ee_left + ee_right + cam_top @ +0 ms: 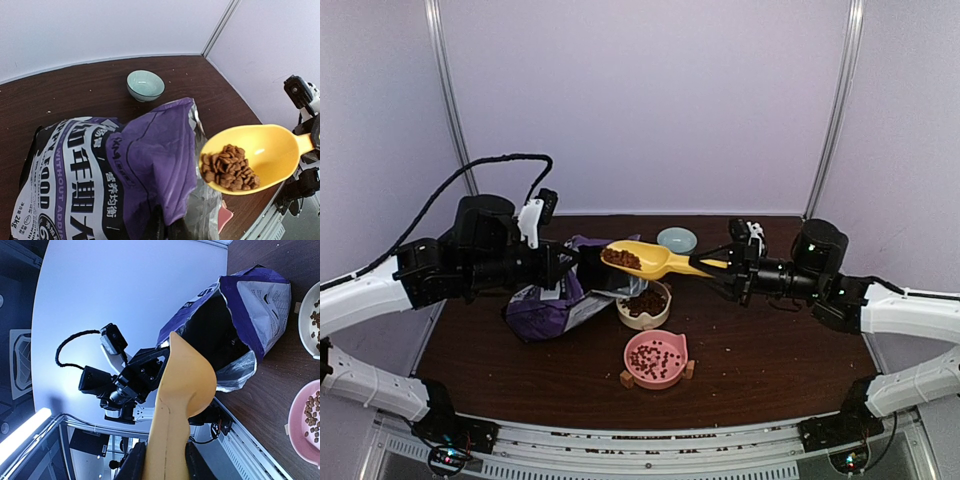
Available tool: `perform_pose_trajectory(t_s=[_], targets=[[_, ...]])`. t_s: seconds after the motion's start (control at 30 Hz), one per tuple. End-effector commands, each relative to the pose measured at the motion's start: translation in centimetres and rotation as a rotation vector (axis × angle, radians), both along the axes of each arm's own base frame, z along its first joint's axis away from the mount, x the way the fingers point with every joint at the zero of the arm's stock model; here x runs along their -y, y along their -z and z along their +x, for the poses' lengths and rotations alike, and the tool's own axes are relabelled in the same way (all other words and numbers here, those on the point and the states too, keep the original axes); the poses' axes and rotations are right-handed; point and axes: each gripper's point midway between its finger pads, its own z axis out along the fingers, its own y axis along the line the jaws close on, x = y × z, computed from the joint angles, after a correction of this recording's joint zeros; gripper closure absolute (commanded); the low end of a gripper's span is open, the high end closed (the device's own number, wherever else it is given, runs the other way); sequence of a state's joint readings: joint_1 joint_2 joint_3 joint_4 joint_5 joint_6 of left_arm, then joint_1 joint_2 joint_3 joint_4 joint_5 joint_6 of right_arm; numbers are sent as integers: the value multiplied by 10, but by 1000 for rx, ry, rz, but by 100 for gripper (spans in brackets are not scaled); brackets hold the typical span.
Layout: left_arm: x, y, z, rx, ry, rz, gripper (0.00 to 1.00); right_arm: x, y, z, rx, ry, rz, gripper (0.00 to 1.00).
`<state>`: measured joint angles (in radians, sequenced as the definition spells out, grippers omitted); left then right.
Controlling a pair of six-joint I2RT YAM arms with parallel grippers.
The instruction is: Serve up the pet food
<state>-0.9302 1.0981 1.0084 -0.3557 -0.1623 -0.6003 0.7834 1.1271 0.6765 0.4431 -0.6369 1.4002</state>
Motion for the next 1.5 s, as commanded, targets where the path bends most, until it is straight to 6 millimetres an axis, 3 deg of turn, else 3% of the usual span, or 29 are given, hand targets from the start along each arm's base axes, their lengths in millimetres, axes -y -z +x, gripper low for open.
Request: perform_pose_trajectory(t_s=[0.0, 0.4, 0.73, 1.0, 1.2, 1.47], targets=[[-3, -23, 15, 40, -78, -63, 100, 12, -13, -11, 39, -21, 43, 88], [-14, -28, 21, 44, -144, -93, 100, 42, 8, -37, 50, -23, -41, 88], [-16, -40, 23, 60, -149, -76, 100, 66, 56, -53, -1, -2, -78, 88], [-13, -39, 23, 61, -134, -65, 100, 77, 103, -57, -24, 11, -215, 88], [-9, -39, 21, 58, -109, -76, 100, 81, 111, -60, 1, -5, -320, 88], [-9, -38, 17, 48, -94, -83, 100, 83, 108, -60, 23, -16, -380, 88]])
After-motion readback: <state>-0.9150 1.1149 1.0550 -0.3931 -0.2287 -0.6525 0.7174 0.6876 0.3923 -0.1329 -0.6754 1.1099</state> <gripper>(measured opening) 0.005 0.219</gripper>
